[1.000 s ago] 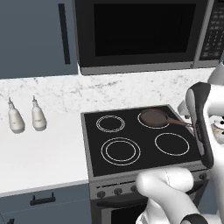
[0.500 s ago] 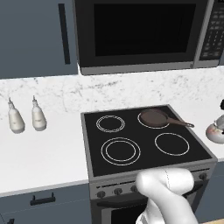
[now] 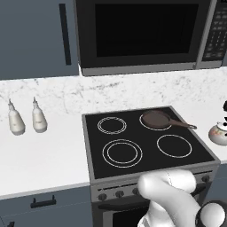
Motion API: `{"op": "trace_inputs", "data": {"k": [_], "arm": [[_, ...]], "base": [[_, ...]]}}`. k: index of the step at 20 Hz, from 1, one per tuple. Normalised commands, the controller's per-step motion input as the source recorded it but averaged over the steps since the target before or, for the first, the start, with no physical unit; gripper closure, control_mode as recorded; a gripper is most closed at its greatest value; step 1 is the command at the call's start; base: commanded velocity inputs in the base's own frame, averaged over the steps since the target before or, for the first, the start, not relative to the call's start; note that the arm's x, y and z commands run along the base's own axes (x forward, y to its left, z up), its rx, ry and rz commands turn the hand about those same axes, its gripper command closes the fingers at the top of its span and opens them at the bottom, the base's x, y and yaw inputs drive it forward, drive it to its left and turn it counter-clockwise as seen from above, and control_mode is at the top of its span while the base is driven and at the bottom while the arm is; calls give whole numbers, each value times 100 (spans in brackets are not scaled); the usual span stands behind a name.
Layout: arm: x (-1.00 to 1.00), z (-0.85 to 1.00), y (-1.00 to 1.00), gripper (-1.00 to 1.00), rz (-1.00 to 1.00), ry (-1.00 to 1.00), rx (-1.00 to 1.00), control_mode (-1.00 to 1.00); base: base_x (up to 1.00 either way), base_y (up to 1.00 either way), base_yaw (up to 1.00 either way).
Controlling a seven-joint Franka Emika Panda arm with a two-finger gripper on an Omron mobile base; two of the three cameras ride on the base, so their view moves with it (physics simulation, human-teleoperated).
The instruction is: Pick the kettle from the counter and place it on a stove burner. Then turn the burner on.
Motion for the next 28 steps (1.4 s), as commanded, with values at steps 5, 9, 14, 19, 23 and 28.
{"op": "trace_inputs", "data": {"k": [5,9,14,19,23,28], "arm": [[89,-25,-70,-100,20,2,11,-100],[92,-49,-32,-100,18,12,5,-100],[71,-49,-2,-100,4,13,0,-100],[28,-41,-18,-100,0,1,-5,-100],[23,-63,-38,-100,-5,2,-8,-100],[30,-43,-21,-100,-3,2,-6,-100]], "base": [[0,0,0],[0,0,0],[0,0,0],[0,0,0],[0,0,0],[0,0,0]]}}
